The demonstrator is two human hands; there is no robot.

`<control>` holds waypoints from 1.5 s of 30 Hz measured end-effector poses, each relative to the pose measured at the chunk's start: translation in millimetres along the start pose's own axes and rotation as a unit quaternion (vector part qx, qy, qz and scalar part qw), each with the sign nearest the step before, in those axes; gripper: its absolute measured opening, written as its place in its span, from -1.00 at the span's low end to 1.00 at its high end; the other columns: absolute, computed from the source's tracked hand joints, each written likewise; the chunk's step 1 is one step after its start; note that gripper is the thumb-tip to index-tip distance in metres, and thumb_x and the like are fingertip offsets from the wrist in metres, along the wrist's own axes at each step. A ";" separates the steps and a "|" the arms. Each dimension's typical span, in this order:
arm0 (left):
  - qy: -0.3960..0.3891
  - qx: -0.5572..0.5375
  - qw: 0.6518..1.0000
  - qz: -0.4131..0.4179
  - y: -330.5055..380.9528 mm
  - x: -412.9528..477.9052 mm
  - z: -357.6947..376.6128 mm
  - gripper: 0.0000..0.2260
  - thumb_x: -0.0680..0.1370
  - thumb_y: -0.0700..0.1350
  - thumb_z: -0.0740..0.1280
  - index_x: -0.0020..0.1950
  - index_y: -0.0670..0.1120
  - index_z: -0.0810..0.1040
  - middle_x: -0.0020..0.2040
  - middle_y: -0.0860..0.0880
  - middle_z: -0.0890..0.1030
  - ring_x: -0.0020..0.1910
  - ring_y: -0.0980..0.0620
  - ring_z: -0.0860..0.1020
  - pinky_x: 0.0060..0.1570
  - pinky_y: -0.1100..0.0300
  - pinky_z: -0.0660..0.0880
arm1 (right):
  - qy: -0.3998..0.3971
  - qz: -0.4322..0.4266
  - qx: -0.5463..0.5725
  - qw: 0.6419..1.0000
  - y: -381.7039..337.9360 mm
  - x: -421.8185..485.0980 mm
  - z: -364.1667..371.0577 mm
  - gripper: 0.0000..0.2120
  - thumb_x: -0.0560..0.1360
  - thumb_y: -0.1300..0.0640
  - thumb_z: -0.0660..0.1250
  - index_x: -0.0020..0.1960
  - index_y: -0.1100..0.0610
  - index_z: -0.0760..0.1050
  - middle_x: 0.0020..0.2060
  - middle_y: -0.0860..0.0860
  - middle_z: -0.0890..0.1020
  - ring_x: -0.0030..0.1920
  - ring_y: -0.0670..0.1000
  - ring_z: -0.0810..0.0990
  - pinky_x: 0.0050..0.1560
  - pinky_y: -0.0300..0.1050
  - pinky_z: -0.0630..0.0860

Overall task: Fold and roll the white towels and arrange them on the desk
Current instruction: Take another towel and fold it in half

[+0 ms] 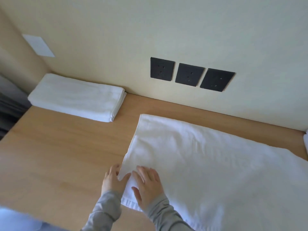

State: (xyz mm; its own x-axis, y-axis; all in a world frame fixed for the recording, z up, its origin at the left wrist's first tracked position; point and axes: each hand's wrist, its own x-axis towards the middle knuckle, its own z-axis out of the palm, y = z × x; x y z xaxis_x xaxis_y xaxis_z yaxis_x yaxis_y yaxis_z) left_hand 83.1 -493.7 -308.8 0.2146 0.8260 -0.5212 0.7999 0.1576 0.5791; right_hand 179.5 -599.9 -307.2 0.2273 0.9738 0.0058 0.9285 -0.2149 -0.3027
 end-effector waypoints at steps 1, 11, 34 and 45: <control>-0.019 0.006 1.000 -0.016 -2.1 0.7 -4.3 -0.71 0.45 -0.03 0.42 0.14 -0.01 0.49 -0.11 0.03 0.53 -0.11 -0.04 0.49 -0.14 0.20 0.38 | -0.020 -0.008 -0.006 1.000 -7.1 1.9 4.0 -0.53 0.22 -0.19 0.43 0.06 0.00 0.61 0.08 -0.08 0.62 0.05 -0.05 0.62 0.08 -0.12 0.55; -0.120 -0.014 0.992 -0.032 -9.4 6.1 -30.7 -0.80 0.45 -0.04 0.39 -0.35 -0.03 0.49 -0.39 0.03 0.49 -0.38 0.04 0.41 -0.40 0.27 0.31 | -0.001 0.007 -0.024 1.000 -29.9 -3.8 10.8 -0.42 0.14 -0.30 0.45 0.01 0.05 0.60 -0.09 -0.08 0.61 -0.09 -0.04 0.61 -0.03 -0.17 0.56; -0.179 -0.466 0.858 -0.119 -23.7 -29.7 -48.7 -0.86 0.37 -0.47 0.39 -0.11 -0.33 0.59 -0.26 -0.23 0.67 -0.30 -0.07 0.67 -0.32 0.23 0.60 | 0.121 0.076 0.254 0.957 -40.9 -6.9 -0.2 -0.75 0.39 0.14 0.41 0.01 0.24 0.63 -0.25 0.01 0.65 -0.25 -0.08 0.60 -0.22 -0.34 0.52; -0.228 -0.369 0.901 -0.023 -20.4 -31.6 -53.7 -0.79 0.41 -0.43 0.40 0.01 -0.27 0.63 -0.12 -0.22 0.69 -0.16 -0.01 0.67 -0.03 0.19 0.60 | 0.126 0.025 0.179 0.975 -36.0 -9.1 2.7 -0.82 0.41 0.19 0.43 -0.03 0.24 0.62 -0.27 0.01 0.62 -0.28 -0.06 0.60 -0.22 -0.29 0.55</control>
State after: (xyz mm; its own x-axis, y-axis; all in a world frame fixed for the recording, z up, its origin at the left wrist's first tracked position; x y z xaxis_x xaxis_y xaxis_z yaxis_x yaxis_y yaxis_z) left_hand 30.0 -494.0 -270.5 0.5333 0.5269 -0.6618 0.2607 0.6419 0.7211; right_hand 143.3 -600.8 -298.9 0.3755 0.9044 0.2028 0.7627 -0.1772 -0.6221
